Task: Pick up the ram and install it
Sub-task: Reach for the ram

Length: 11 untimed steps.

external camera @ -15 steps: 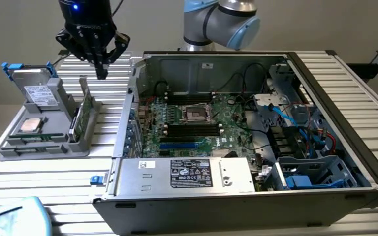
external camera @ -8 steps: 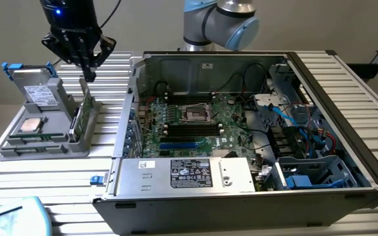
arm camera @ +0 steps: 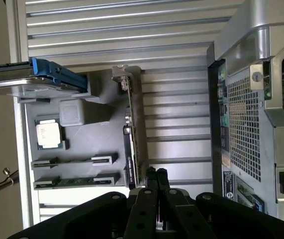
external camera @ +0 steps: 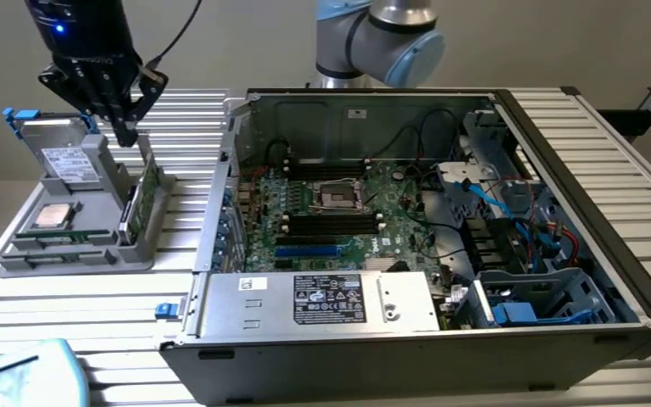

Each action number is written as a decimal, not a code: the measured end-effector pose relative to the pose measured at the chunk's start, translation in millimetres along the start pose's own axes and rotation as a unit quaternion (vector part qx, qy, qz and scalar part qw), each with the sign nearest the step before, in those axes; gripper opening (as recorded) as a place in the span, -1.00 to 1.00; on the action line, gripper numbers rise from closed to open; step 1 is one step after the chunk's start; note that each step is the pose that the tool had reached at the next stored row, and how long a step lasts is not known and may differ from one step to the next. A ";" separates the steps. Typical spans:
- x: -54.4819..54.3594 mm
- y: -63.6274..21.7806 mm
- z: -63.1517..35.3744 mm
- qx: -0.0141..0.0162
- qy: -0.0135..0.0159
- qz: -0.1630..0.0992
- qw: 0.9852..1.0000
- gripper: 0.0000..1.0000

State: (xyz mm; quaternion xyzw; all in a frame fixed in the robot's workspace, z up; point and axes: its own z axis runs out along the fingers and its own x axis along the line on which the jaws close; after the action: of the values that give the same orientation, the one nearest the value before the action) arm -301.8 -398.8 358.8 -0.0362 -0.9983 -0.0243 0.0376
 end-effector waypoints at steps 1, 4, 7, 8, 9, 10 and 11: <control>4.5 -0.4 2.1 0.000 0.000 0.000 1.000 -0.80; 17.6 -1.7 8.5 0.000 0.000 0.000 1.000 -0.80; 30.5 -2.9 14.9 0.000 0.000 -0.001 1.000 -0.80; 34.7 -3.4 17.1 0.000 0.000 -0.001 1.000 -0.80; 38.1 -3.7 19.0 0.000 0.000 -0.002 1.000 -0.80; 42.1 -4.1 21.2 0.000 0.000 -0.002 1.000 -0.80; 45.9 -4.5 23.3 0.000 0.000 -0.002 1.000 -0.80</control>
State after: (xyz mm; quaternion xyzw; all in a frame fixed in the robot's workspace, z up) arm -349.4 -398.8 338.9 -0.0340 -0.9984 -0.0242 0.0376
